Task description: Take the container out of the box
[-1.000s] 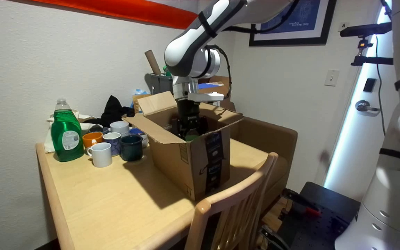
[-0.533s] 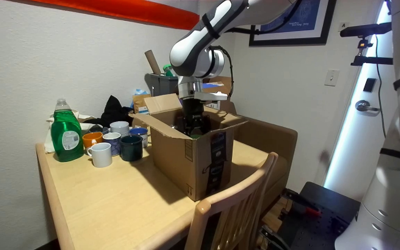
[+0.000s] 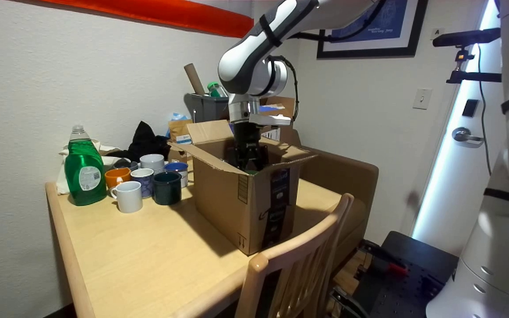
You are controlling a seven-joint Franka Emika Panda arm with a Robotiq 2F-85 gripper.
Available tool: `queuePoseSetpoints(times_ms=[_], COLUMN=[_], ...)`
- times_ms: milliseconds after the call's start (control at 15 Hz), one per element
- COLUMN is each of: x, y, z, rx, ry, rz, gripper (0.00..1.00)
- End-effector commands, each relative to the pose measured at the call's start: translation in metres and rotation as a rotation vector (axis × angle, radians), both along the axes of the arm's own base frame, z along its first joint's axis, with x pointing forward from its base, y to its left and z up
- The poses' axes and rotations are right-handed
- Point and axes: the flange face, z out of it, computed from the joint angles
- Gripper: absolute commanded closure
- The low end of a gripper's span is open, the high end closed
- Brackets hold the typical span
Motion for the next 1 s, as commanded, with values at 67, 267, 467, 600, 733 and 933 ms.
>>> queuePoseSetpoints(times_ms=[67, 267, 467, 600, 733, 933], x=[-0.001, -0.002, -0.005, -0.009, -0.015, -0.028], y=[-0.003, -0.003, -0.002, -0.002, -0.002, 0.000], z=[0.003, 0.004, 0.006, 0.010, 0.016, 0.027], rx=[0.006, 0.005, 0.003, -0.002, -0.006, -0.014], ry=[-0.026, -0.027, -0.032, -0.043, -0.061, -0.097], rz=[0.008, 0.008, 0.005, 0.004, -0.001, 0.000], gripper=[0.56, 0.61, 0.61, 0.61, 0.61, 0.61])
